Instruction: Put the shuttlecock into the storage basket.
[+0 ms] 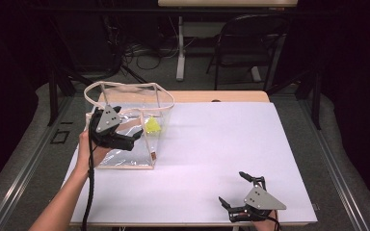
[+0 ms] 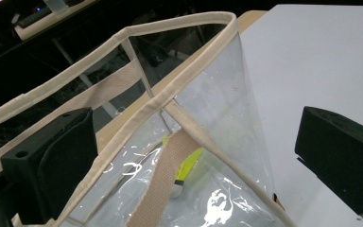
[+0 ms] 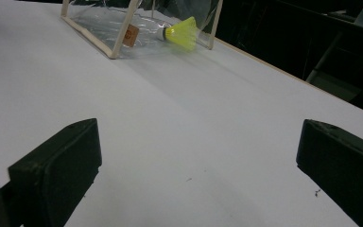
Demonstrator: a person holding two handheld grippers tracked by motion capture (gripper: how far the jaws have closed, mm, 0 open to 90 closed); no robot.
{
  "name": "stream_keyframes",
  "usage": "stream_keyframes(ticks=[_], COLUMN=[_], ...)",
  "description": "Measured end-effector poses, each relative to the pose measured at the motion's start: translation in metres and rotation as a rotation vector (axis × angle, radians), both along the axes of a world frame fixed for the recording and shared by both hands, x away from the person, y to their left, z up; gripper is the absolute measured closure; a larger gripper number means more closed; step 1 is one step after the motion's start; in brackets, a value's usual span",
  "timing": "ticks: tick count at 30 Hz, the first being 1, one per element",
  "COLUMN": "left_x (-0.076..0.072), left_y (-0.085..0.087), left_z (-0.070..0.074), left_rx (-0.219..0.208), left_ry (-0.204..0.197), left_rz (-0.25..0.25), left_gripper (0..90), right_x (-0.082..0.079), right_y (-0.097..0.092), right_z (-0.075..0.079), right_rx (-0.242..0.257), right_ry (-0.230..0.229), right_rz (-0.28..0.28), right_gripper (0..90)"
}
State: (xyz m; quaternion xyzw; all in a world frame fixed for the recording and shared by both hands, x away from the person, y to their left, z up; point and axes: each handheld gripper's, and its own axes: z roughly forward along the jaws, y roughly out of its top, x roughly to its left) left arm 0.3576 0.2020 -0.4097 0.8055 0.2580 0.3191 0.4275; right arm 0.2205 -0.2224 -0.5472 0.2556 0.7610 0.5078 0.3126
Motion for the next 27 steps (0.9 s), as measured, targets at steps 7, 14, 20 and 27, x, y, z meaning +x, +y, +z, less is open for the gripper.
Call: stream_keyframes(ticks=[7, 14, 20, 27], left_x=[-0.014, -0.026, -0.032, -0.041], left_y=[0.006, 0.008, 0.009, 0.014], left_z=[-0.005, -0.015, -0.024, -0.031], left_rx=[-0.025, -0.035, -0.050, -0.070], left_ry=[-0.017, -0.014, -0.010, -0.013], left_rz=[0.000, -0.012, -0.017, -0.016], left_gripper=[0.1, 0.1, 0.1, 0.1], right_x=[0.000, 0.000, 0.000, 0.000], right_y=[0.000, 0.000, 0.000, 0.000], right_z=[0.000, 0.000, 0.000, 0.000], right_rx=[0.003, -0.001, -0.001, 0.002], right_ry=[0.001, 0.000, 0.001, 0.000], right_rz=[0.000, 0.000, 0.001, -0.001], right_gripper=[0.3, 0.3, 0.3, 0.3])
